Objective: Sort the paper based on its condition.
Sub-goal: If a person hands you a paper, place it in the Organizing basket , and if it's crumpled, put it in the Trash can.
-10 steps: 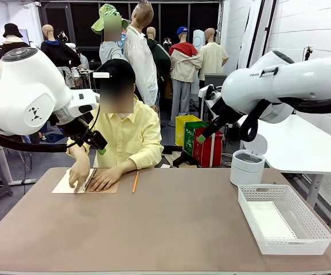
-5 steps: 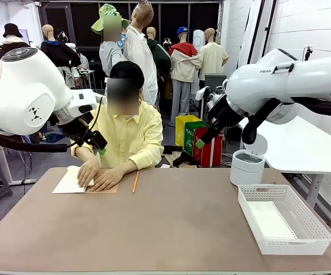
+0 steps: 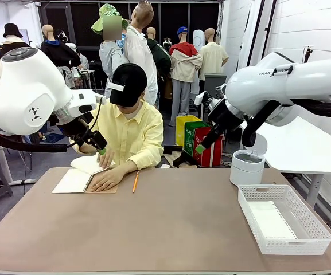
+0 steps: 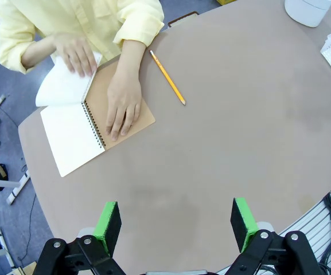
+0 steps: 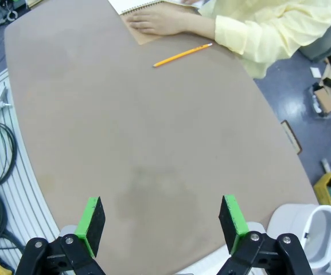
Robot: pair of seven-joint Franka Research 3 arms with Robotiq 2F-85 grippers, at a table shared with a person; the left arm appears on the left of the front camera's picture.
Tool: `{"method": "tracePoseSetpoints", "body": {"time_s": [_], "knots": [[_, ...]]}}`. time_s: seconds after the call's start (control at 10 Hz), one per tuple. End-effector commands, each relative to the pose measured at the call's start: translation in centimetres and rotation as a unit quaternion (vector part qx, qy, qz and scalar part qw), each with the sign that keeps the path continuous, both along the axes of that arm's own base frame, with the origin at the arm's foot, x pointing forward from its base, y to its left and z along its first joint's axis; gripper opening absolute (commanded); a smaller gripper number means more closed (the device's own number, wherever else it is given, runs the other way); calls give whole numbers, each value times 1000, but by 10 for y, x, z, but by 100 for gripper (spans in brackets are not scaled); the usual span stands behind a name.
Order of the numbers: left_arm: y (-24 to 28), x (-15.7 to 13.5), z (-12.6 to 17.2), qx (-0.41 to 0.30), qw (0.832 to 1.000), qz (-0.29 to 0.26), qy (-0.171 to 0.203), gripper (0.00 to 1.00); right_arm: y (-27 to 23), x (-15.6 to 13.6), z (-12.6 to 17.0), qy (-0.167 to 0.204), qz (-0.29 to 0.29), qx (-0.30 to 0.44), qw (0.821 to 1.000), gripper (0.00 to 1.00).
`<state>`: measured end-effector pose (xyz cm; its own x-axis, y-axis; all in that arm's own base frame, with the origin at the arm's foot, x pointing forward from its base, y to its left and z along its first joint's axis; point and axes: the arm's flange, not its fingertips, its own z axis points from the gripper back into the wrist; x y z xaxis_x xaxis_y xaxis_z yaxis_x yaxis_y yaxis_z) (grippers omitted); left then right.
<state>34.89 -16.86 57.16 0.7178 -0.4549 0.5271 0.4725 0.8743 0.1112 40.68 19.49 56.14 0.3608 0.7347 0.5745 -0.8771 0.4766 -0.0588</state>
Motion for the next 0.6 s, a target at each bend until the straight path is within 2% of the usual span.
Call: {"method": "tracePoseSetpoints", "body": {"time_s": [0.0, 0.5], "knots": [[1, 0, 0, 3, 1000, -2, -1, 100, -1, 1, 0, -1, -2, 0, 1000, 100], [1, 0, 0, 3, 1000, -2, -1, 100, -1, 1, 0, -1, -2, 0, 1000, 100]]}}
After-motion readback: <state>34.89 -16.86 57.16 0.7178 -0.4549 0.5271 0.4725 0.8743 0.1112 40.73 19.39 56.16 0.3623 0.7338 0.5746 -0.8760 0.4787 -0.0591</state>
